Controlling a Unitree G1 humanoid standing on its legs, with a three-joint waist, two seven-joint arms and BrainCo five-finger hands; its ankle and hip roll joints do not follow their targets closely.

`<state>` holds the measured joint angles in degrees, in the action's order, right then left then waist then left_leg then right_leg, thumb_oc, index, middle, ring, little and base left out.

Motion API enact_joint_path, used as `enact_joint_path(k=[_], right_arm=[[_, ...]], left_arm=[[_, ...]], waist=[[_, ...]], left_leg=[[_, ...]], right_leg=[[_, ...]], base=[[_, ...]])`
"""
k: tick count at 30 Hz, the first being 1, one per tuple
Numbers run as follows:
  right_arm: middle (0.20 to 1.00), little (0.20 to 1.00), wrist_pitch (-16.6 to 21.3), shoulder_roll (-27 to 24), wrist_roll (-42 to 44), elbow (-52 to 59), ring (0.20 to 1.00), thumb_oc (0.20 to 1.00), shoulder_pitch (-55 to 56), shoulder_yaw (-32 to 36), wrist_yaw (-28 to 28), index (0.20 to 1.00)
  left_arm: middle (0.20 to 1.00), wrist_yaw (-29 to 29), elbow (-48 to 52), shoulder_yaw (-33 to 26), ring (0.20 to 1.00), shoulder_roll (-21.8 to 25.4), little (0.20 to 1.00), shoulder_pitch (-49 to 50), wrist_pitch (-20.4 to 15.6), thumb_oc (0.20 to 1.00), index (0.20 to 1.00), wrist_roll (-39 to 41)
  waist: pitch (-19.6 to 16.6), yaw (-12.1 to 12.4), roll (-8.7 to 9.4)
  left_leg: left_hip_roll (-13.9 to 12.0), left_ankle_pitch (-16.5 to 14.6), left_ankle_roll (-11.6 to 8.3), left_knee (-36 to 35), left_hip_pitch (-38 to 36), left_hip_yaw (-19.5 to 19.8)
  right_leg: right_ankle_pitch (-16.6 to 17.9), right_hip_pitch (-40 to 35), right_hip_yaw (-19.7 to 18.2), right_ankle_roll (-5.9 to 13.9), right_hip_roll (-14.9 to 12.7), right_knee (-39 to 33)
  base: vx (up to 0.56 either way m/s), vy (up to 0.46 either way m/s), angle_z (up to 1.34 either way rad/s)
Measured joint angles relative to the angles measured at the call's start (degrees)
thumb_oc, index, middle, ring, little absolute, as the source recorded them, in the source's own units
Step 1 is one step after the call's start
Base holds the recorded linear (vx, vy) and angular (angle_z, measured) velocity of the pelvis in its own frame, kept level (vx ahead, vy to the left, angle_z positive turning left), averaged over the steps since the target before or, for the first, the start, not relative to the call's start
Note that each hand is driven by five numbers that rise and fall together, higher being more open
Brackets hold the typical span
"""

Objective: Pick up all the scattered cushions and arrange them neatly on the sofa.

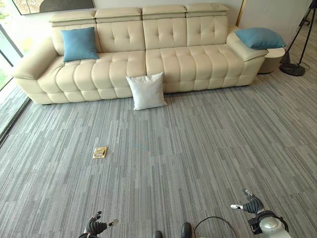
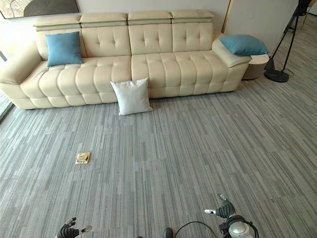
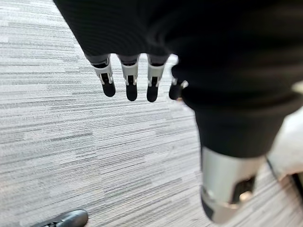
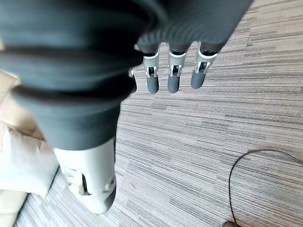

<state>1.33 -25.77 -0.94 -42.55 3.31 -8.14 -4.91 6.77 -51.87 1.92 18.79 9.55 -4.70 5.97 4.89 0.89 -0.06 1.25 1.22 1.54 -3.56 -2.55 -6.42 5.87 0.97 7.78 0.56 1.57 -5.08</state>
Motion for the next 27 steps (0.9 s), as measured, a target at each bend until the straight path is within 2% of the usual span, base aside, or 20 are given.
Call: enact_joint_path(k=[7, 9, 11, 14, 18, 20, 21, 22, 23, 24, 25, 26, 27], right_arm=[[1.000, 1.000, -0.1, 1.4, 1.0, 0.1, 1.000, 1.000, 0.1, 0.0, -0.9, 1.000], [1.000, 1.000, -0.1, 1.7, 1.0, 0.3, 1.000, 1.000, 0.2, 0.0, -1.2, 1.000], [1.000, 1.000, -0.2, 2.4, 1.2, 0.3, 1.000, 1.000, -0.5, 0.1, -2.0, 1.000], [1.000, 1.000, -0.2, 3.5, 2.1, 0.2, 1.000, 1.000, -1.4, 0.2, -2.3, 1.000], [1.000, 1.000, -0.2, 3.7, 2.1, 0.2, 1.000, 1.000, -2.2, 0.1, -2.6, 1.000], [1.000, 1.000, -0.5, 3.7, 2.1, 0.2, 1.000, 1.000, -3.2, 0.0, -2.8, 1.000], [1.000, 1.000, -0.5, 3.7, 2.1, 0.2, 1.000, 1.000, -3.3, -0.1, -3.1, 1.000], [1.000, 1.000, -0.5, 3.9, 2.1, 0.2, 1.000, 1.000, -3.5, -0.1, -3.2, 1.000], [1.000, 1.000, -0.5, 3.9, 2.1, 0.2, 1.000, 1.000, -3.3, -0.1, -3.2, 1.000], [1.000, 1.000, -0.5, 3.8, 2.1, 0.3, 1.000, 1.000, -3.6, -0.2, -3.3, 1.000], [1.000, 1.000, -0.5, 4.0, 2.1, 0.5, 1.000, 1.000, -3.9, -0.4, -3.4, 1.000], [1.000, 1.000, -0.6, 4.2, 2.1, 0.7, 1.000, 1.000, -3.4, -0.5, -3.2, 1.000], [1.000, 1.000, -0.6, 4.2, 2.1, 1.0, 1.000, 1.000, -2.7, -0.5, -3.2, 1.000]], left_arm=[[1.000, 0.1, 0.4, 0.0, 1.000, 0.0, 1.000, 0.2, 0.1, 1.000, 1.000, 0.4], [1.000, 0.0, 3.9, 0.0, 1.000, 0.0, 1.000, 2.2, 0.3, 1.000, 1.000, 0.5], [1.000, 0.0, 6.9, -0.5, 1.000, 0.9, 1.000, 2.6, 0.3, 1.000, 1.000, 2.0], [1.000, 0.0, 6.8, -0.5, 1.000, 1.6, 1.000, 1.9, 0.5, 1.000, 1.000, 2.0], [1.000, 0.1, 7.6, -0.5, 1.000, 1.8, 1.000, 1.4, 0.5, 1.000, 1.000, 2.5], [1.000, 0.2, 8.6, -0.9, 1.000, 2.1, 1.000, 0.9, 0.5, 1.000, 1.000, 3.0], [1.000, 0.2, 8.6, -1.1, 1.000, 2.1, 1.000, 0.8, 0.5, 1.000, 1.000, 3.0], [1.000, 0.2, 8.6, -1.5, 1.000, 2.2, 1.000, 0.8, 0.5, 1.000, 1.000, 3.0], [1.000, 0.3, 8.8, -2.2, 1.000, 2.3, 1.000, 0.8, 0.5, 1.000, 1.000, 3.1], [1.000, 0.3, 8.7, -2.2, 1.000, 2.5, 1.000, 0.3, 0.5, 1.000, 1.000, 3.1], [1.000, 0.3, 8.5, -2.1, 1.000, 2.8, 1.000, -0.1, 0.5, 1.000, 1.000, 3.1], [1.000, 0.3, 8.4, -2.1, 1.000, 2.9, 1.000, -0.3, 0.5, 1.000, 1.000, 3.1], [1.000, 0.3, 8.3, -2.0, 1.000, 3.0, 1.000, -0.7, 0.5, 1.000, 1.000, 3.1]], waist=[[1.2, 0.1, 1.79], [1.4, 0.8, 2.32], [2.3, 1.6, 3.91], [3.0, 2.0, 5.05], [3.2, 2.8, 5.18], [3.7, 3.0, 5.51], [3.8, 3.0, 5.50], [4.3, 3.0, 5.25], [4.4, 2.8, 5.56], [5.3, 2.8, 5.56], [6.5, 2.8, 5.19], [6.5, 2.7, 5.26], [6.7, 2.4, 5.30]], left_leg=[[0.1, -0.1, -0.53, -0.9, 0.5, 2.4], [0.0, 0.1, -0.74, -0.7, 0.7, 2.8], [0.1, -0.2, -0.17, 2.4, 2.8, 2.8], [0.1, -0.3, -0.21, 2.8, 3.6, 2.8], [0.4, -1.6, 0.65, 4.3, 3.7, 1.8], [1.4, -3.4, 2.36, 6.3, 4.6, 0.5], [1.9, -4.2, 3.20, 6.5, 4.5, 1.3], [1.7, -3.9, 3.46, 6.9, 4.4, 1.1], [2.2, -4.6, 3.77, 7.7, 4.5, 1.1], [2.5, -5.6, 4.57, 8.3, 4.5, 1.2], [2.5, -6.0, 4.98, 9.1, 4.4, 1.5], [2.7, -6.1, 5.05, 9.2, 4.7, 1.4], [3.4, -6.5, 5.13, 9.1, 4.6, 2.0]], right_leg=[[-0.5, -0.2, 2.1, -0.60, -0.1, 0.0], [-0.7, -0.1, 2.7, -0.87, -0.1, 0.1], [-0.7, 0.6, 3.1, -0.88, -0.3, 0.3], [-0.6, 1.3, 3.0, -0.80, -0.3, 0.3], [-0.8, 2.1, 1.4, -0.52, -0.6, 2.0], [-1.9, 4.4, -0.2, 0.72, -1.5, 6.2], [-2.8, 5.5, -0.4, 1.71, -1.9, 8.7], [-4.3, 6.8, -0.2, 3.19, -2.6, 12.1], [-4.6, 7.5, -0.3, 2.95, -3.2, 14.5], [-4.4, 9.9, -0.9, 3.08, -3.8, 20.0], [-5.4, 14.0, -1.5, 3.93, -4.6, 27.1], [-6.9, 16.5, -1.7, 5.53, -5.4, 31.0], [-7.4, 18.5, -1.5, 6.40, -6.2, 31.1]], base=[[0.03, 0.009, 0.17], [0.03, 0.019, 0.12], [0.02, 0.028, 0.09], [0.03, 0.070, 0.00], [0.03, 0.113, -0.22], [0.10, 0.265, -0.34], [0.09, 0.224, -0.21], [0.09, 0.150, -0.06], [0.12, 0.118, -0.06], [0.10, 0.063, 0.03], [0.16, 0.044, 0.10], [0.18, 0.023, 0.20], [0.24, 0.023, 0.07]])
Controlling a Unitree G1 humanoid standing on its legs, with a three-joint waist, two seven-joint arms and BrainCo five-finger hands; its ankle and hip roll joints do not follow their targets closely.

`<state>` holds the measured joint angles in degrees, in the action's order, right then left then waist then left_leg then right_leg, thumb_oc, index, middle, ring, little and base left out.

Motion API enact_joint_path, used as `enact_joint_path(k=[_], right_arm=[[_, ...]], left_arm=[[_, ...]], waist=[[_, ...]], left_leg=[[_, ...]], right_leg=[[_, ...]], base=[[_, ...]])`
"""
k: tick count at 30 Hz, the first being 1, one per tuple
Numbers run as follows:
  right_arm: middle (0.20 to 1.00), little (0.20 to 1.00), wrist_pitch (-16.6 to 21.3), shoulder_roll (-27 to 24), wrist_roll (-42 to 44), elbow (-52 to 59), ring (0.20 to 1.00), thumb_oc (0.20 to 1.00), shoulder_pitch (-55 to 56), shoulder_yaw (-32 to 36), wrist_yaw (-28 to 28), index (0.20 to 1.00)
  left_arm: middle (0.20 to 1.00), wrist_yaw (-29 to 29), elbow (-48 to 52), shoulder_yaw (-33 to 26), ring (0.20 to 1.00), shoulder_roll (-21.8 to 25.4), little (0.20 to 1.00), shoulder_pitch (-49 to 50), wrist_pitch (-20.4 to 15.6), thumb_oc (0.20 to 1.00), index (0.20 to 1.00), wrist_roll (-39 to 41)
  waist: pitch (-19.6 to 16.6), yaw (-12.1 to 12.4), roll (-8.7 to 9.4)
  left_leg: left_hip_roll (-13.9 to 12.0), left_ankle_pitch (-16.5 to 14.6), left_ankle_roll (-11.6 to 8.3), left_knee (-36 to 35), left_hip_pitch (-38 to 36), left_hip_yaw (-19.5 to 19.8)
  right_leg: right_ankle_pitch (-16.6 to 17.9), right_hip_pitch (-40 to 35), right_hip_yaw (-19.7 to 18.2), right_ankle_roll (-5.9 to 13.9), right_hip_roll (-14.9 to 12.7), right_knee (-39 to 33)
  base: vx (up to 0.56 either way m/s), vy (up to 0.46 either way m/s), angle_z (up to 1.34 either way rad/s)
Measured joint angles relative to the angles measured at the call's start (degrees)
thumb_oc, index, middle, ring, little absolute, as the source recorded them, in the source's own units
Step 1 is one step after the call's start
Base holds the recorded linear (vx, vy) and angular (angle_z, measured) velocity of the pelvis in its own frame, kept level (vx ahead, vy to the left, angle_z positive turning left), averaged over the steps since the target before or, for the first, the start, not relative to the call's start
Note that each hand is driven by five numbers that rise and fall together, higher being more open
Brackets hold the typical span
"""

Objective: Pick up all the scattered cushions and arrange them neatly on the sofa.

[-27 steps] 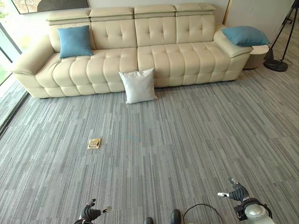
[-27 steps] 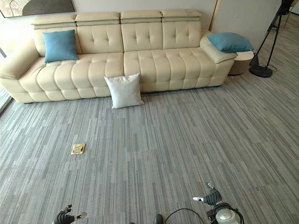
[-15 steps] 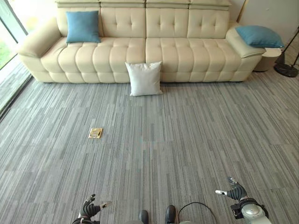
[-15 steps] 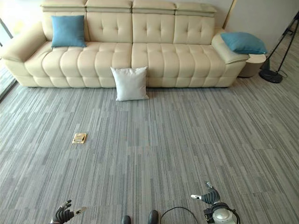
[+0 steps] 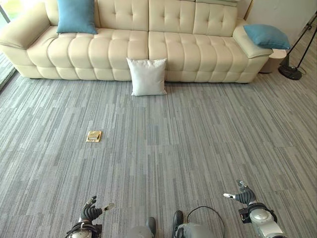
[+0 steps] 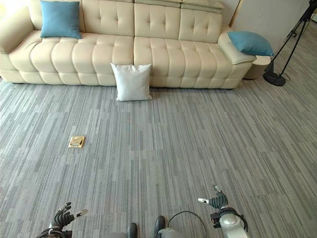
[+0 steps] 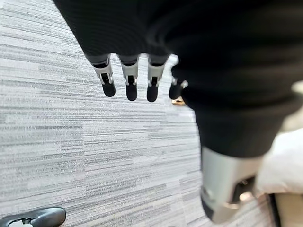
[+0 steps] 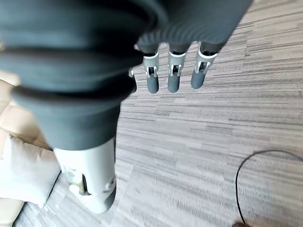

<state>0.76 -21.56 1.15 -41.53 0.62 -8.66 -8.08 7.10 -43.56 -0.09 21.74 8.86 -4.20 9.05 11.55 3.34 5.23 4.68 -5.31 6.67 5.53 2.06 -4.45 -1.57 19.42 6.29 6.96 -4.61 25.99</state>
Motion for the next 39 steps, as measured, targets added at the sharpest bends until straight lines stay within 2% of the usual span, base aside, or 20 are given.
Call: enact_joint_path(k=[5, 7, 9, 11, 12, 14, 15, 17, 20, 22, 23, 24, 26, 28, 32, 34, 35, 36, 38, 39], right_arm=[[1.000, 1.000, 0.0, 0.5, 0.0, 1.7, 1.000, 1.000, 0.4, -1.8, -0.1, 1.000], [1.000, 1.000, 0.0, 0.6, 0.0, 1.7, 1.000, 1.000, 1.3, -2.0, -0.3, 1.000], [1.000, 1.000, -0.1, 0.6, 0.0, 1.8, 1.000, 1.000, 1.8, -2.0, -0.5, 1.000], [1.000, 1.000, -0.1, 0.5, 0.0, 1.5, 1.000, 1.000, 2.7, -2.0, -0.5, 1.000], [1.000, 1.000, 0.0, 0.5, 0.0, 1.5, 1.000, 1.000, 3.2, -1.9, -0.5, 1.000], [1.000, 1.000, 0.1, 0.2, 0.1, 1.6, 1.000, 1.000, 3.0, -1.6, -0.5, 1.000], [1.000, 1.000, 0.2, -0.1, 0.1, 1.8, 1.000, 1.000, 2.2, -1.6, -0.5, 1.000], [1.000, 1.000, 0.9, -0.5, 0.1, 3.1, 1.000, 1.000, 0.6, -1.6, -0.6, 1.000], [1.000, 1.000, 1.6, -0.7, 0.2, 3.0, 1.000, 1.000, -1.8, -1.7, -1.2, 1.000], [1.000, 1.000, 1.5, -0.6, 0.3, 3.0, 1.000, 1.000, -3.2, -1.6, -1.4, 1.000], [1.000, 1.000, 1.5, -0.6, 1.2, 3.0, 1.000, 1.000, -3.6, -1.6, -1.4, 1.000], [1.000, 1.000, 1.6, -0.7, 1.9, 2.2, 1.000, 1.000, -4.4, -1.3, -2.0, 1.000], [1.000, 1.000, 1.3, -0.9, 2.3, 0.5, 1.000, 1.000, -4.8, -1.5, -2.6, 1.000], [1.000, 1.000, 1.2, -0.4, 2.3, -0.7, 1.000, 1.000, -4.6, -1.9, -3.1, 1.000], [1.000, 1.000, 1.1, -0.1, 2.3, -1.3, 1.000, 1.000, -3.3, -1.9, -3.3, 1.000], [1.000, 1.000, 1.1, 0.6, 2.2, -0.6, 1.000, 1.000, -2.2, -1.7, -3.2, 1.000], [1.000, 1.000, 1.3, 1.2, 2.2, -0.7, 1.000, 1.000, -2.0, -1.7, -3.1, 1.000], [1.000, 1.000, 1.2, 2.0, 2.1, -0.7, 1.000, 1.000, -1.8, -1.9, -3.1, 1.000], [1.000, 1.000, 1.2, 4.4, 1.7, -0.7, 1.000, 1.000, -1.5, -2.4, -2.8, 1.000], [1.000, 1.000, 1.0, 4.2, 1.0, 0.5, 1.000, 1.000, -1.7, -4.1, -2.4, 1.000]], left_arm=[[1.000, 0.6, -3.4, 0.1, 1.000, 0.0, 1.000, -0.7, 0.3, 1.000, 1.000, 0.0], [1.000, 0.8, -3.8, 0.1, 1.000, -0.5, 1.000, -0.8, 0.2, 1.000, 1.000, 0.0], [1.000, 1.1, -4.5, 0.2, 1.000, -1.5, 1.000, -1.0, 0.4, 1.000, 1.000, -0.2], [1.000, 1.1, -4.4, 0.3, 1.000, -1.9, 1.000, 0.0, 0.4, 1.000, 1.000, -0.2], [1.000, 1.0, -4.4, 1.2, 1.000, -1.8, 1.000, 0.1, 0.4, 1.000, 1.000, -0.2], [1.000, 0.8, -4.3, 2.5, 1.000, -1.5, 1.000, 0.1, 0.5, 1.000, 1.000, -0.2], [1.000, 0.5, -4.0, 2.9, 1.000, -1.6, 1.000, 0.1, 0.5, 1.000, 1.000, -0.3], [1.000, 0.1, -2.9, 2.7, 1.000, -1.4, 1.000, -0.2, 0.5, 1.000, 1.000, -0.7], [1.000, 0.0, -2.7, 2.8, 1.000, -0.4, 1.000, -2.5, 0.4, 1.000, 1.000, -0.7], [1.000, -0.1, -2.7, 4.5, 1.000, -0.4, 1.000, -5.1, 0.4, 1.000, 1.000, -0.7], [1.000, -0.2, -2.7, 4.7, 1.000, -0.5, 1.000, -5.3, 0.3, 1.000, 1.000, -0.7], [1.000, -0.2, -2.8, 4.7, 1.000, -0.7, 1.000, -5.6, 0.1, 1.000, 1.000, -0.8], [1.000, -0.1, -4.1, 5.0, 1.000, -1.1, 1.000, -6.7, 0.0, 1.000, 1.000, -1.2], [1.000, -0.1, -5.0, 5.0, 1.000, -1.4, 1.000, -6.6, 0.2, 1.000, 1.000, -1.2], [1.000, -0.1, -6.4, 5.0, 1.000, -1.4, 1.000, -6.1, 0.5, 1.000, 1.000, -1.3], [1.000, -0.1, -6.6, 4.3, 1.000, -1.3, 1.000, -3.6, 1.0, 1.000, 1.000, -1.3], [1.000, -0.1, -6.6, 4.3, 1.000, -1.1, 1.000, -3.1, 1.2, 1.000, 1.000, -1.4], [1.000, -0.1, -6.7, 4.4, 1.000, -0.7, 1.000, -3.1, 1.1, 1.000, 1.000, -1.8], [1.000, -0.1, -7.5, 4.4, 1.000, 1.4, 1.000, -4.9, 1.2, 1.000, 1.000, -1.8], [1.000, -0.1, -7.2, 4.1, 1.000, 2.1, 1.000, -5.1, 1.3, 1.000, 1.000, -2.0]], waist=[[0.3, -1.4, 1.26], [0.1, -1.7, 1.27], [0.2, -1.8, 0.99], [-0.4, -2.6, -0.38], [-3.0, -3.3, -2.09], [-4.0, -3.1, -2.96], [-4.0, -3.1, -3.64], [-4.0, -3.0, -3.34], [-3.5, -2.7, -2.59], [-1.8, -2.9, -0.87], [-1.3, -2.8, -0.27], [-0.4, -2.9, -0.54], [1.0, -1.3, -0.98], [1.9, -1.0, -2.34], [1.7, 1.0, -3.41], [0.4, 2.8, -2.47], [-0.3, 2.5, -1.37], [-1.4, 2.3, -0.26], [-3.9, 2.0, 3.00], [-4.1, 2.3, 2.97]], left_leg=[[1.8, -0.5, 0.25, 0.5, -0.6, 2.0], [2.7, -2.2, 0.12, 1.2, -0.6, 3.5], [3.5, -4.3, -0.08, 2.2, -1.6, 4.8], [3.5, -5.0, -1.37, 0.3, -6.6, 8.1], [1.5, -5.7, -2.53, -1.9, -8.7, 10.3], [-0.2, -6.3, -3.47, -0.9, -10.1, 11.0], [-0.9, -6.9, -4.83, 1.9, -9.3, 11.1], [-1.9, -7.7, -7.44, 11.0, -5.2, 9.9], [-7.7, -8.1, -8.18, 22.4, 1.1, 5.5], [-9.2, -8.1, -8.24, 18.3, 8.2, 2.0], [-7.8, -7.8, -8.60, 13.7, 9.9, 2.5], [-5.7, -5.0, -9.60, 8.7, 16.2, 3.6], [-4.0, 0.2, -11.52, 3.2, 20.2, 5.7], [-3.3, 4.7, -11.77, 0.2, 22.3, 4.9], [-3.9, 7.0, -12.44, -1.2, 22.5, 3.7], [-4.2, 12.8, -7.22, -2.7, 17.0, -0.1], [-3.0, 12.8, -6.75, -1.4, 16.4, -1.2], [-1.5, 10.4, -3.50, 0.4, 14.9, -2.1], [0.6, 5.4, -1.07, 1.5, 11.7, -3.1], [0.5, 2.9, 0.34, 2.1, 8.6, -4.3]], right_leg=[[0.9, 4.4, 0.1, 0.47, -0.7, -14.1], [2.2, 4.3, 0.3, 1.74, -0.5, -20.3], [4.7, 4.9, 3.7, 0.63, -0.8, -21.7], [6.9, 2.6, 7.0, -2.66, -0.1, -21.3], [8.0, 1.5, 8.4, -4.14, 1.6, -19.4], [9.5, -1.0, 10.6, -11.15, 2.7, -18.7], [8.8, -1.6, 11.2, -12.91, 3.3, -18.4], [7.1, -3.4, 10.7, -14.72, 3.7, -19.4], [3.9, -5.8, 9.3, -15.71, 5.6, -19.9], [3.7, -9.3, 8.4, -15.68, 5.5, -23.4], [3.8, -10.5, 7.5, -15.13, 5.2, -24.6], [2.7, -11.9, 7.2, -14.35, 5.2, -27.4], [4.1, -13.5, 6.7, -12.87, 5.7, -29.0], [2.7, -16.9, 7.0, -12.97, 6.6, -31.0], [-0.8, -22.3, 4.5, -11.24, 7.0, -30.7], [-5.2, -26.2, 0.5, -6.23, 4.8, -27.4], [-6.7, -26.2, -0.2, -4.38, 3.1, -24.8], [-8.7, -26.0, -0.3, -2.69, 0.9, -20.7], [-8.8, -22.8, -1.6, -0.86, -1.1, -12.4], [-7.6, -17.4, -3.5, 3.42, -2.4, 3.6]], base=[[0.24, -0.018, 0.24], [0.36, -0.083, 0.27], [0.30, -0.143, 0.41], [0.50, -0.347, 0.82], [0.36, -0.300, 0.86], [0.17, -0.168, 0.57], [0.13, -0.127, 0.22], [0.15, -0.132, 0.26], [0.13, -0.075, 0.08], [0.26, -0.027, -0.12], [0.31, -0.005, -0.30], [0.32, 0.007, -0.30], [0.32, 0.028, -0.35], [0.26, 0.037, -0.13], [0.47, 0.169, -0.30], [0.52, 0.253, -0.67], [0.36, 0.204, -0.34], [0.45, 0.264, -0.17], [0.45, 0.287, -0.34], [0.42, 0.252, -0.43]])
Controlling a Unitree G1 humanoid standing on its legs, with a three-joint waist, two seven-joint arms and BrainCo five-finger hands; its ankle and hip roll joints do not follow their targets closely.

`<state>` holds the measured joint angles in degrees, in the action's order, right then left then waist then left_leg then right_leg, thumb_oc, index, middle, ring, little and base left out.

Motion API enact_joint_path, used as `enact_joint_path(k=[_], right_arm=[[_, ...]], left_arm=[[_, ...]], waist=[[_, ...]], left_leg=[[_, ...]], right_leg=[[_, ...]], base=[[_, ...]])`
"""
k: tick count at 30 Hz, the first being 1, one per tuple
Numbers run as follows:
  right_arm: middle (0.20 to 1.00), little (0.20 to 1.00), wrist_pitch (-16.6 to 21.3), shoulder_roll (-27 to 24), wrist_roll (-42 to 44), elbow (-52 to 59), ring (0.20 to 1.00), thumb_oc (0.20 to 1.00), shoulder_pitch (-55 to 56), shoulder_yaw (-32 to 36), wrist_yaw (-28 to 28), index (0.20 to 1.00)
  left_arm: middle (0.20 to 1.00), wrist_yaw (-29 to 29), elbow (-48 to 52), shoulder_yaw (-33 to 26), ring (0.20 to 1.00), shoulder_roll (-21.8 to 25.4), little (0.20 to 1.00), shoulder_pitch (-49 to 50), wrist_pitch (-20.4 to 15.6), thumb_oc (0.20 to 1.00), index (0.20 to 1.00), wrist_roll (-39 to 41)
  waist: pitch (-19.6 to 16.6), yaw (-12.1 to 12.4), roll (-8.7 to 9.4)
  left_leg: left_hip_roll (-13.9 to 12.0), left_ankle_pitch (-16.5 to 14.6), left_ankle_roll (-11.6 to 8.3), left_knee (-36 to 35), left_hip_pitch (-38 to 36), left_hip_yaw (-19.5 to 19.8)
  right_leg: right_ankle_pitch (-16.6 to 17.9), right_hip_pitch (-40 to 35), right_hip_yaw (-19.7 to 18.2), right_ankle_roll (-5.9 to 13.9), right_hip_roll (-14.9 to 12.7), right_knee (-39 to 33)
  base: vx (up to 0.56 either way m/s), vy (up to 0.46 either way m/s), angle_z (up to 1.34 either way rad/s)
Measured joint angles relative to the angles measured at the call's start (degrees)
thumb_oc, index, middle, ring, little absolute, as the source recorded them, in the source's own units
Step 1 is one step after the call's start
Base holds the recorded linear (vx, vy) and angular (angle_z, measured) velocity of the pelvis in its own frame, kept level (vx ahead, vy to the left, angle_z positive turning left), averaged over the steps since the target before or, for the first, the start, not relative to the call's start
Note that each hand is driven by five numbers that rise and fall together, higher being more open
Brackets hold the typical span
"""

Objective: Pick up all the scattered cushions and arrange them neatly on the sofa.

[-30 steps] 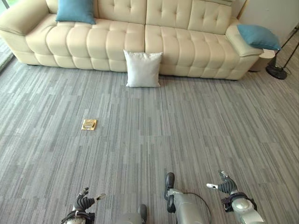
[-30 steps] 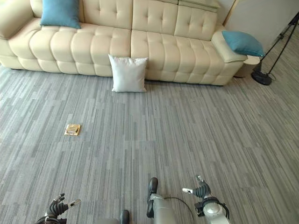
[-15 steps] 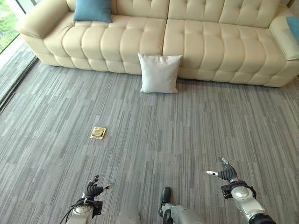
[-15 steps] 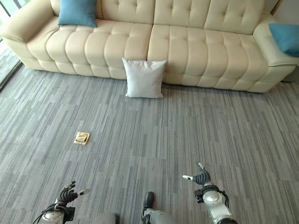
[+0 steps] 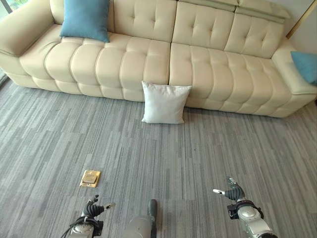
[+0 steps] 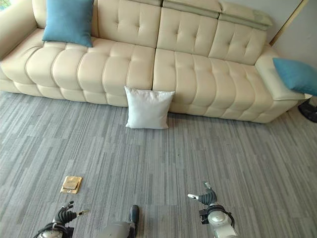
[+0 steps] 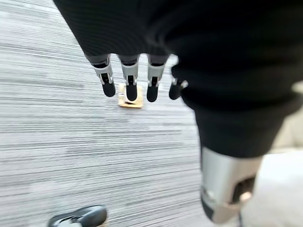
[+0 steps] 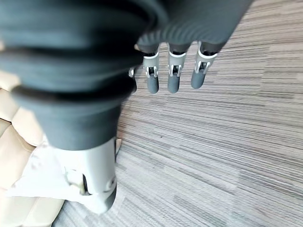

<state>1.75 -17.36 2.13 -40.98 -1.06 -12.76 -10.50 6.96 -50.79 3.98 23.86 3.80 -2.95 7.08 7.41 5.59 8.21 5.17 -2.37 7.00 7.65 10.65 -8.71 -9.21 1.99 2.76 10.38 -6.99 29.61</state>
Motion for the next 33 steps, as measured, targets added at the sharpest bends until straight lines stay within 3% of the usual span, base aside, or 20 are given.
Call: enact_joint_path(k=[1, 2, 3, 4, 5, 6, 8, 10, 11, 12, 14, 16, 18, 21, 23, 24, 26, 28, 30, 33], right_arm=[[1.000, 1.000, 0.2, 0.3, 0.0, 3.5, 1.000, 1.000, 1.1, -0.1, 0.2, 1.000], [1.000, 1.000, 0.1, 0.4, 0.0, 4.3, 1.000, 1.000, 1.9, -0.2, 0.3, 1.000], [1.000, 1.000, 0.1, 0.5, 0.0, 5.3, 1.000, 1.000, 1.7, -0.2, 0.5, 1.000], [1.000, 1.000, 0.1, 0.3, 0.0, 5.9, 1.000, 1.000, 0.1, -2.4, 1.2, 1.000], [1.000, 1.000, 0.1, 0.5, 0.0, 5.2, 1.000, 1.000, 0.3, -2.6, 1.4, 1.000], [1.000, 1.000, -0.9, 0.2, -0.1, 4.7, 1.000, 1.000, 3.0, -2.5, 1.4, 1.000], [1.000, 1.000, -1.2, -0.5, -1.1, 2.9, 1.000, 1.000, 3.7, -2.2, 1.7, 1.000], [1.000, 1.000, -1.0, -1.9, -1.1, 3.2, 1.000, 1.000, 4.7, -2.3, 2.0, 1.000], [1.000, 1.000, -1.1, -2.8, -1.1, 2.4, 1.000, 1.000, 3.8, -1.8, 2.0, 1.000], [1.000, 1.000, -1.6, -2.9, -1.0, 1.0, 1.000, 1.000, 3.2, -1.1, 2.1, 1.000], [1.000, 1.000, -1.5, -2.8, -1.1, 2.9, 1.000, 1.000, 3.8, -1.3, 2.6, 1.000], [1.000, 1.000, 0.1, -3.8, -1.0, 6.2, 1.000, 1.000, 2.5, 0.1, 2.5, 1.000], [1.000, 1.000, 0.7, -4.8, -1.0, 6.7, 1.000, 1.000, -0.5, 0.1, 2.5, 1.000], [1.000, 1.000, 0.3, -5.2, -1.0, 6.1, 1.000, 1.000, 0.3, -0.1, 2.5, 1.000], [1.000, 1.000, -0.7, -4.8, -0.9, 4.9, 1.000, 1.000, 1.7, -0.1, 2.5, 1.000], [1.000, 1.000, -1.0, -4.7, -0.9, 5.0, 1.000, 1.000, 2.0, 0.0, 2.4, 1.000], [1.000, 1.000, -1.0, -5.0, -0.9, 4.2, 1.000, 1.000, 1.6, 0.8, 2.2, 1.000], [1.000, 1.000, -0.9, -4.8, -1.0, 3.0, 1.000, 1.000, 1.4, 1.9, 2.0, 1.000], [1.000, 1.000, -0.9, -4.7, -1.0, 3.2, 1.000, 1.000, 2.2, 2.0, 1.9, 1.000], [1.000, 1.000, -1.1, -4.0, -1.0, 3.3, 1.000, 1.000, 4.5, 1.9, 2.4, 1.000]], left_arm=[[1.000, 0.1, 0.3, 0.2, 1.000, 1.1, 1.000, 0.6, 0.0, 1.000, 1.000, -0.8], [1.000, 0.3, 1.3, 0.6, 1.000, 1.3, 1.000, 0.6, -0.2, 1.000, 1.000, -1.4], [1.000, 0.5, 0.7, 0.6, 1.000, 0.8, 1.000, -0.1, -0.1, 1.000, 1.000, -1.4], [1.000, 0.5, -2.7, 1.0, 1.000, -1.1, 1.000, -0.3, 0.0, 1.000, 1.000, -1.5], [1.000, 0.4, -3.5, 1.0, 1.000, -1.7, 1.000, 0.3, 0.1, 1.000, 1.000, -1.5], [1.000, 0.4, -3.5, -0.1, 1.000, -3.1, 1.000, 1.1, 0.0, 1.000, 1.000, -1.5], [1.000, 0.6, -3.2, -0.7, 1.000, -4.0, 1.000, 2.8, 0.0, 1.000, 1.000, -1.4], [1.000, 0.8, -3.4, -0.7, 1.000, -4.6, 1.000, 4.2, 0.0, 1.000, 1.000, -1.4], [1.000, 0.8, -3.5, -1.0, 1.000, -5.1, 1.000, 4.1, 0.0, 1.000, 1.000, -1.4], [1.000, 0.6, -3.1, -1.2, 1.000, -5.4, 1.000, 3.7, -0.2, 1.000, 1.000, -1.4], [1.000, 0.4, -0.8, -0.7, 1.000, -3.0, 1.000, 3.2, -0.6, 1.000, 1.000, -1.5], [1.000, 0.3, 0.1, -0.6, 1.000, -2.7, 1.000, 3.4, 0.0, 1.000, 1.000, -1.4], [1.000, -0.1, 0.2, 0.6, 1.000, -3.2, 1.000, 3.4, 0.0, 1.000, 1.000, -1.5], [1.000, -0.3, -0.8, 0.6, 1.000, -4.8, 1.000, 2.7, 0.7, 1.000, 1.000, -1.4], [1.000, -0.4, -0.3, 0.5, 1.000, -4.8, 1.000, 2.0, 0.6, 1.000, 1.000, -1.5], [1.000, -0.6, 0.4, 0.7, 1.000, -4.8, 1.000, 1.9, 0.3, 1.000, 1.000, -1.5], [1.000, -0.9, 0.3, 2.5, 1.000, -4.8, 1.000, 0.9, 0.3, 1.000, 1.000, -1.6], [1.000, -1.3, 0.2, 2.7, 1.000, -5.0, 1.000, 1.2, 0.4, 1.000, 1.000, -2.0], [1.000, -1.3, -0.1, 2.5, 1.000, -5.3, 1.000, 5.4, 0.6, 1.000, 1.000, -2.0], [1.000, -1.4, -2.1, 2.0, 1.000, -5.1, 1.000, 6.9, 0.7, 1.000, 1.000, -2.0]], waist=[[-0.3, -0.9, -0.68], [-0.8, -1.2, -0.74], [-0.8, -2.0, -1.15], [0.6, -4.2, -3.04], [1.1, -5.4, -3.07], [1.4, -6.4, -3.44], [2.4, -6.1, -5.01], [1.3, -6.2, -4.79], [1.1, -6.1, -2.84], [0.8, -6.1, -3.92], [0.3, -5.4, -3.72], [0.2, -4.8, -3.75], [0.5, -4.3, -4.81], [-0.1, -5.3, -5.79], [-0.2, -5.1, -4.66], [0.2, -5.3, -3.36], [0.6, -4.9, -3.02], [1.0, -4.7, -4.66], [0.2, -3.6, -8.90], [-0.4, -4.9, -7.40]], left_leg=[[0.4, -1.4, -0.66, -0.5, -2.2, 0.0], [1.2, -2.6, -0.75, -1.6, -4.3, 0.9], [1.4, -4.0, 1.35, -1.8, -4.8, 1.6], [1.6, -6.3, 1.54, -0.4, -5.8, 2.8], [2.5, -7.6, 1.17, 0.1, -6.9, 2.9], [4.1, -10.4, -1.72, -0.1, -11.1, 5.1], [4.7, -11.6, -3.52, -0.9, -18.4, 5.5], [7.8, -11.6, -3.62, 3.3, -21.0, 8.4], [9.8, -13.3, -6.84, 9.0, -20.9, 8.9], [6.7, -16.1, -7.91, 11.6, -20.7, 9.6], [-2.3, -19.2, -11.67, 14.4, -18.7, 9.9], [-7.5, -18.4, -13.53, 19.5, -12.6, 10.0], [-10.2, -14.2, -12.53, 26.3, -4.3, 10.0], [-9.3, -9.9, -14.32, 26.9, -6.0, 7.0], [-7.7, -7.7, -16.04, 31.3, -4.7, 6.6], [-5.8, -10.4, -12.48, 24.5, -4.3, 6.3], [-3.1, -9.9, -11.19, 11.8, -1.4, 6.5], [-1.0, -3.9, -9.15, 1.7, 1.7, 7.0], [-3.1, 3.1, -6.73, 0.5, 0.7, 7.9], [-1.0, 3.3, -7.20, -5.1, -4.1, 6.1]], right_leg=[[1.4, 8.8, -0.6, 2.36, -1.5, 16.3], [1.1, 15.2, -1.8, 1.41, -1.1, 20.1], [-0.5, 19.2, -1.9, -1.24, -0.5, 17.5], [0.3, 26.0, 2.6, -5.85, 1.1, -3.3], [2.5, 28.0, 3.9, -6.73, 1.6, -12.8], [5.9, 29.4, 7.3, -7.16, 1.8, -23.1], [9.2, 27.6, 15.6, -10.88, 5.0, -26.8], [10.6, 22.4, 15.9, -19.52, 9.2, -25.6], [19.1, 19.9, 10.5, -27.75, 8.5, -27.6], [21.5, 19.2, 10.8, -26.27, 8.2, -25.8], [19.5, 14.6, 11.6, -23.29, 9.1, -26.6], [17.9, 11.6, 10.9, -21.74, 9.1, -27.7], [17.0, 11.3, 8.6, -20.04, 9.2, -26.8], [14.5, 10.7, 10.2, -16.21, 7.9, -23.2], [13.9, 8.2, 7.3, -16.61, 6.4, -25.7], [13.9, 6.1, 5.9, -16.95, 4.9, -28.7], [13.6, 3.9, 5.3, -16.61, 3.3, -31.1], [13.2, 1.4, 5.3, -12.56, 3.2, -33.0], [11.3, -0.3, 2.6, -9.95, 6.6, -31.4], [8.4, 0.2, 1.7, -6.81, 3.7, -27.7]], base=[[0.48, 0.202, -0.35], [0.59, 0.184, -0.04], [0.53, 0.080, 0.06], [0.58, -0.005, 0.26], [0.76, -0.111, 0.69], [0.96, -0.208, 0.90], [0.58, -0.156, 0.60], [0.47, -0.210, 0.35], [0.56, -0.295, 0.69], [0.43, -0.237, 0.89], [0.31, -0.201, 0.69], [0.22, -0.184, -0.01], [0.21, -0.156, -0.67], [0.22, -0.087, -0.45], [0.22, -0.024, -0.32], [0.19, 0.003, -0.22], [0.13, 0.031, -0.09], [0.13, 0.051, -0.36], [0.17, 0.094, -0.90], [0.14, 0.084, -0.39]])
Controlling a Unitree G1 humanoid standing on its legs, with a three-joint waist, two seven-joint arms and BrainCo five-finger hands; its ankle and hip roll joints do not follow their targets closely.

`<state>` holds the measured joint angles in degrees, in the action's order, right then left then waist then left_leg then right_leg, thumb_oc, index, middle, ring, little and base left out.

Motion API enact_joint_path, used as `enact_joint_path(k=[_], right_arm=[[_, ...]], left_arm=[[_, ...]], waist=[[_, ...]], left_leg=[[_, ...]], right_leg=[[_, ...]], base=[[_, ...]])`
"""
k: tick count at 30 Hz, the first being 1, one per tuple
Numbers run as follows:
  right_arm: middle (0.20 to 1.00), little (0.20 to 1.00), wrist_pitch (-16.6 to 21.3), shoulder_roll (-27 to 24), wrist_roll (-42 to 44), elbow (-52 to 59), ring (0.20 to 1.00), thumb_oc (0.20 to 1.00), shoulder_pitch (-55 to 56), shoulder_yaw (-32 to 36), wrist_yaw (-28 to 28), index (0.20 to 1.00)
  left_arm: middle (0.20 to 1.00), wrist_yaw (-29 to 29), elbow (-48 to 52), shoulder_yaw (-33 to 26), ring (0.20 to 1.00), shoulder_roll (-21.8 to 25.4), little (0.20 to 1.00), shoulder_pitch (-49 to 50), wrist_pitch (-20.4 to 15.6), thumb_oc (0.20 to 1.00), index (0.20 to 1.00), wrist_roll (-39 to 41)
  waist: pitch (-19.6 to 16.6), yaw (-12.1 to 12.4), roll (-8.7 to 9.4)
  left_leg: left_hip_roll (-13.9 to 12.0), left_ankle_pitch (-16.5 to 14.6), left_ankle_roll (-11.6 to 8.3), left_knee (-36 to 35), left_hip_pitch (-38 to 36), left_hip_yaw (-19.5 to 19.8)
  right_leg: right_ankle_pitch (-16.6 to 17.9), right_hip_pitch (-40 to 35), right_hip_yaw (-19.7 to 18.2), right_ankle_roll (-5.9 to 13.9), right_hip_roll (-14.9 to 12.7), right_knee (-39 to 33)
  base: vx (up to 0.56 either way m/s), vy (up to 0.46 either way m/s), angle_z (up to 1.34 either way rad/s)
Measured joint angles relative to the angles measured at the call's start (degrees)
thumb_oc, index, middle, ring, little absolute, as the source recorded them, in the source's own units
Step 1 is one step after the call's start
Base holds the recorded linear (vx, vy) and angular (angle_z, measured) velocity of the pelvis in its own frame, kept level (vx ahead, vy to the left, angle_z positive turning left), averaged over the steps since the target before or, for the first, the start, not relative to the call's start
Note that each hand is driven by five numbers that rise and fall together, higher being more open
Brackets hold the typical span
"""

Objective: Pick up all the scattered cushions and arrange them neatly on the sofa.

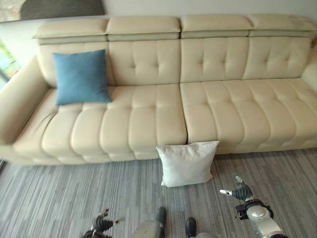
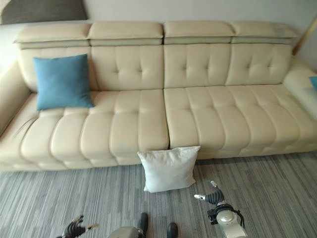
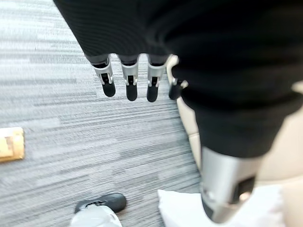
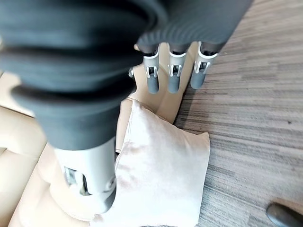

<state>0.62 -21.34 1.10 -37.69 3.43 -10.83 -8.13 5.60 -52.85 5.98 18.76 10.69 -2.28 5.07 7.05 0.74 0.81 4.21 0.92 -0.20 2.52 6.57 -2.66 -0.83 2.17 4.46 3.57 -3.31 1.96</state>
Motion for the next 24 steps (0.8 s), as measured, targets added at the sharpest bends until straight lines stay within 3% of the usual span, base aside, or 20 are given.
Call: enact_joint_path(k=[2, 4, 5, 8, 11, 14, 15, 17, 19, 22, 24], right_arm=[[1.000, 1.000, 0.1, 0.3, 0.0, 0.1, 1.000, 1.000, 0.5, 0.1, 0.1, 1.000], [1.000, 1.000, 0.1, 0.4, 0.0, 0.0, 1.000, 1.000, 0.7, 0.0, 0.2, 1.000], [1.000, 1.000, 0.1, 1.0, 0.0, -0.1, 1.000, 1.000, 0.2, -0.5, 0.3, 1.000], [1.000, 1.000, 0.1, 1.2, -0.1, -0.1, 1.000, 1.000, -1.1, -2.0, 0.9, 1.000], [1.000, 1.000, 0.1, 1.1, -0.8, -0.1, 1.000, 1.000, -1.7, -2.0, 1.3, 1.000], [1.000, 1.000, 0.1, 1.0, -1.2, 0.0, 1.000, 1.000, -2.8, -2.0, 1.3, 1.000], [1.000, 1.000, 0.1, 1.0, -1.2, 0.1, 1.000, 1.000, -2.7, -2.0, 1.4, 1.000], [1.000, 1.000, 0.0, 0.9, -1.2, 0.0, 1.000, 1.000, -2.7, -2.0, 1.4, 1.000], [1.000, 1.000, 0.0, 0.9, -1.2, 0.0, 1.000, 1.000, -2.7, -2.0, 1.4, 1.000], [1.000, 1.000, -0.1, 0.9, -1.2, -0.2, 1.000, 1.000, -2.6, -2.0, 1.3, 1.000], [1.000, 1.000, -0.7, 1.0, -1.2, -0.1, 1.000, 1.000, -2.5, -2.0, 1.4, 1.000]], left_arm=[[1.000, 0.0, -1.4, 0.1, 1.000, 0.3, 1.000, 0.7, 0.4, 1.000, 1.000, 0.0], [1.000, 0.0, -0.2, 0.0, 1.000, 0.9, 1.000, -0.5, 0.2, 1.000, 1.000, 0.0], [1.000, 0.0, 0.7, 0.1, 1.000, 1.5, 1.000, -0.3, 0.1, 1.000, 1.000, 0.0], [1.000, 0.0, 1.1, 0.0, 1.000, 1.8, 1.000, -0.3, 0.0, 1.000, 1.000, 0.0], [1.000, -0.6, 2.1, 0.0, 1.000, 1.8, 1.000, -0.1, 0.0, 1.000, 1.000, 0.1], [1.000, -0.7, 2.3, 0.0, 1.000, 1.9, 1.000, -0.3, 0.0, 1.000, 1.000, 0.6], [1.000, -0.7, 2.4, -0.5, 1.000, 1.8, 1.000, -0.2, 0.0, 1.000, 1.000, 0.6], [1.000, -0.6, 2.8, -1.8, 1.000, 1.7, 1.000, -0.4, 0.0, 1.000, 1.000, 0.8], [1.000, -0.6, 2.8, -1.8, 1.000, 1.8, 1.000, -1.0, 0.0, 1.000, 1.000, 1.1], [1.000, -0.5, 2.8, -2.1, 1.000, 1.8, 1.000, -2.2, 0.0, 1.000, 1.000, 1.1], [1.000, -0.3, 3.6, -2.2, 1.000, 1.7, 1.000, -2.0, -0.1, 1.000, 1.000, 1.2]], waist=[[-0.4, -0.2, 0.59], [-0.6, -0.2, 1.22], [-0.8, 1.2, 1.82], [-0.9, 1.7, 2.23], [-0.8, 2.5, 1.80], [0.9, 2.6, 0.40], [1.2, 2.5, 0.20], [1.8, 2.4, 0.06], [2.0, 1.9, -0.06], [2.7, 1.0, 0.79], [2.7, 1.1, 1.39]], left_leg=[[0.9, 1.3, 1.44, -2.2, -2.7, -1.4], [1.2, 1.2, 1.42, -3.1, -3.4, -2.2], [1.2, 1.2, 1.41, -3.9, -4.2, -3.6], [1.2, 0.8, 1.16, -4.0, -4.7, -4.6], [1.0, -0.3, 2.50, -3.6, -4.9, -4.8], [-0.1, -1.6, 3.76, -2.8, -4.9, -5.8], [0.0, -2.1, 3.98, -3.0, -4.7, -5.7], [0.1, -2.2, 4.26, -2.9, -4.6, -5.1], [-0.1, -2.3, 4.25, -3.0, -4.5, -3.7], [0.1, -2.5, 3.83, -2.4, -4.8, -0.6], [0.0, -2.9, 3.18, -2.6, -5.8, 0.6]], right_leg=[[-1.3, 0.1, 0.0, 1.61, -1.2, 2.4], [-1.5, 0.6, 0.0, 2.25, -1.4, 2.9], [-1.4, 0.9, -0.3, 2.17, -1.3, 2.8], [-1.2, 1.0, -1.4, 2.00, -1.3, 2.5], [-0.7, 2.2, -1.4, 1.89, -0.9, 5.0], [-2.9, 9.5, -1.1, 5.42, -1.3, 19.1], [-4.2, 11.0, 0.5, 4.96, -2.4, 20.0], [-4.3, 12.9, 3.0, 4.82, -4.1, 16.2], [-3.3, 14.4, 3.1, 4.88, -4.6, 11.8], [1.3, 16.4, 3.0, 6.02, -6.1, 1.8], [1.9, 16.1, 3.4, 5.21, -6.3, 2.3]], base=[[0.06, 0.057, -0.33], [0.12, 0.103, -0.17], [0.08, 0.067, -0.53], [0.06, 0.089, -0.38], [0.04, 0.056, -0.17], [0.08, -0.035, -0.16], [0.16, -0.089, -0.05], [0.19, -0.096, 0.05], [0.23, -0.124, 0.20], [0.30, -0.227, 0.51], [0.15, -0.158, 0.41]])
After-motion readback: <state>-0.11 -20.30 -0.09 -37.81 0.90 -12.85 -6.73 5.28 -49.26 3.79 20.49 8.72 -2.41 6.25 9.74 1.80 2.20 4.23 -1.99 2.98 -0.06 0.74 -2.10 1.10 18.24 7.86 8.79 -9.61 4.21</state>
